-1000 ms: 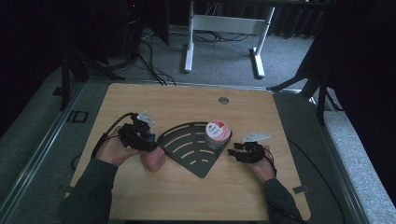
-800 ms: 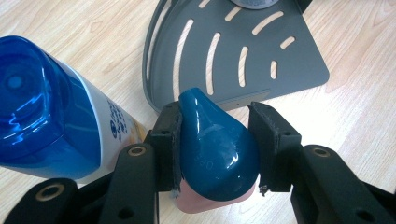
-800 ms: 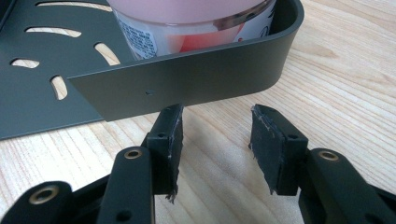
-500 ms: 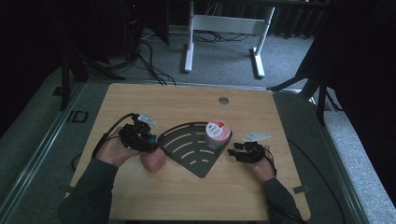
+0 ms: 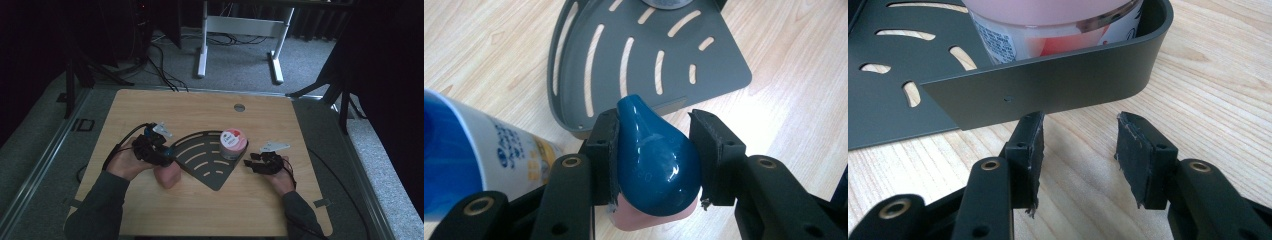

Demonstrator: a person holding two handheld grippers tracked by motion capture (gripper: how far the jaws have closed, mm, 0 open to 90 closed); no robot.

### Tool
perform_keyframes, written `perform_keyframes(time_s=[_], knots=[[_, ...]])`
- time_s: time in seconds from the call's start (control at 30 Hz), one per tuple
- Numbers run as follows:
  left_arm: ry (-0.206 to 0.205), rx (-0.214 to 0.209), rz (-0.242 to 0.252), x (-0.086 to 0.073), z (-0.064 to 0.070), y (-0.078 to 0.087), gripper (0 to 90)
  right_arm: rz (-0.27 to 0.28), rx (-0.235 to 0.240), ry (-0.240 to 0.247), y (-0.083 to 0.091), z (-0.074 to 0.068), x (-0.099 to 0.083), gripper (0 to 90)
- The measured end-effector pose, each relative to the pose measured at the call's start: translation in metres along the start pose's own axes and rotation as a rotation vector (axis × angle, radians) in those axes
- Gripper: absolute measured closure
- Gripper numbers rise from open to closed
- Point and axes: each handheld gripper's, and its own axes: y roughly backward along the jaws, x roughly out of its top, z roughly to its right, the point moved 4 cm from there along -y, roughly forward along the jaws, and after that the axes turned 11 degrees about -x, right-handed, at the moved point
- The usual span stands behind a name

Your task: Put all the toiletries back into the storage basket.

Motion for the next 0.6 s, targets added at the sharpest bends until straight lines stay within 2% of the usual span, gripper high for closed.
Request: perform_keyframes(time_s=[0.6], knots=[[-0.053, -0.044, -0.014, 0.010, 0.026, -0.012, 57.7, 0.000, -0.001, 0.003, 0.000, 0.000, 0.000, 53.4]])
